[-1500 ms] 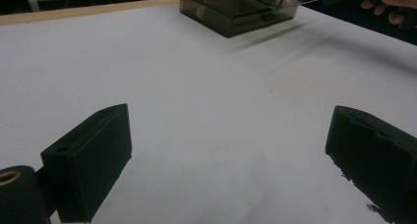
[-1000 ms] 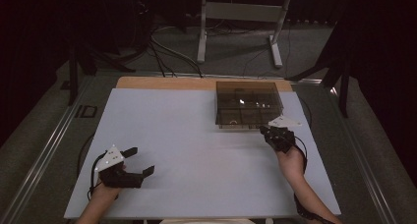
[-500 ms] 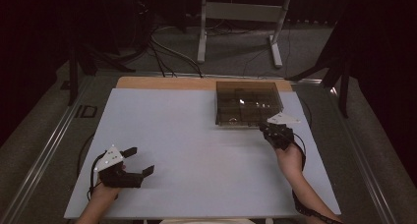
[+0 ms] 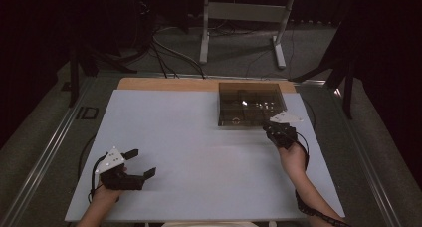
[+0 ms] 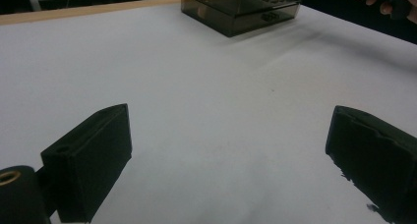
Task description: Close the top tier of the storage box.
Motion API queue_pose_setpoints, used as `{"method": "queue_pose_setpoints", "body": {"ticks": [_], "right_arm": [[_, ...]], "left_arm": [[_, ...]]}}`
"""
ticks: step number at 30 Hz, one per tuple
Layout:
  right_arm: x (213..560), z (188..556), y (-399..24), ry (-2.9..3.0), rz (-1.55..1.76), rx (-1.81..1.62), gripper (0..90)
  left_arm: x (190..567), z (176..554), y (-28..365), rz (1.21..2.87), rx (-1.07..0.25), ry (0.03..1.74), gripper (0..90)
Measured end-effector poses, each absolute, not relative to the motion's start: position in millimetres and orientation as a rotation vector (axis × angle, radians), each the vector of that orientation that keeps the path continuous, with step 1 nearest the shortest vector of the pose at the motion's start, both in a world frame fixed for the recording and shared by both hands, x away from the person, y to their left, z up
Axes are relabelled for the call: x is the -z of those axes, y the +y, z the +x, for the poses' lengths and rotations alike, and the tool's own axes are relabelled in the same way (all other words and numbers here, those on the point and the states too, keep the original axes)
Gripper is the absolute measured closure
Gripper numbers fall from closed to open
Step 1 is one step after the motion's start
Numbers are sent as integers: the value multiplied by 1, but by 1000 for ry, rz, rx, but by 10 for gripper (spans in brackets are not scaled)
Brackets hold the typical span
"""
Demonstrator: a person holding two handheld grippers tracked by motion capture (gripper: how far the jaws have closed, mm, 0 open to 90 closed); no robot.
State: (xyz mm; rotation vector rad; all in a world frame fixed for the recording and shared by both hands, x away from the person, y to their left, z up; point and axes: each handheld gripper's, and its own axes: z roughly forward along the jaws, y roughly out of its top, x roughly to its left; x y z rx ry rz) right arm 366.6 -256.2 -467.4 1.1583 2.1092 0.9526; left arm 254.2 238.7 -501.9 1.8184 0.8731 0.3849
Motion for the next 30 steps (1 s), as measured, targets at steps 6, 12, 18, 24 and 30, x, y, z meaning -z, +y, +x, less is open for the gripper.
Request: {"method": "queue_pose_setpoints", "body": {"ticks": [6,12,18,24,30], "right_arm": [[467,368,-256,2110,1153,-949,900],[467,370,-256,2112,1151,-947,900],[468,372,-255,2106,1156,-948,900],[467,376,-253,2098,1167,-951,900],[467,376,-254,2098,1164,-950,900]], "left_arm": [[502,254,238,1824,-384,872,53],[502,254,238,1821,-385,872,53],[502,254,238,1825,-384,870,53],[502,254,238,1826,-385,870,53],[502,254,238,1830,-385,871,53]]}}
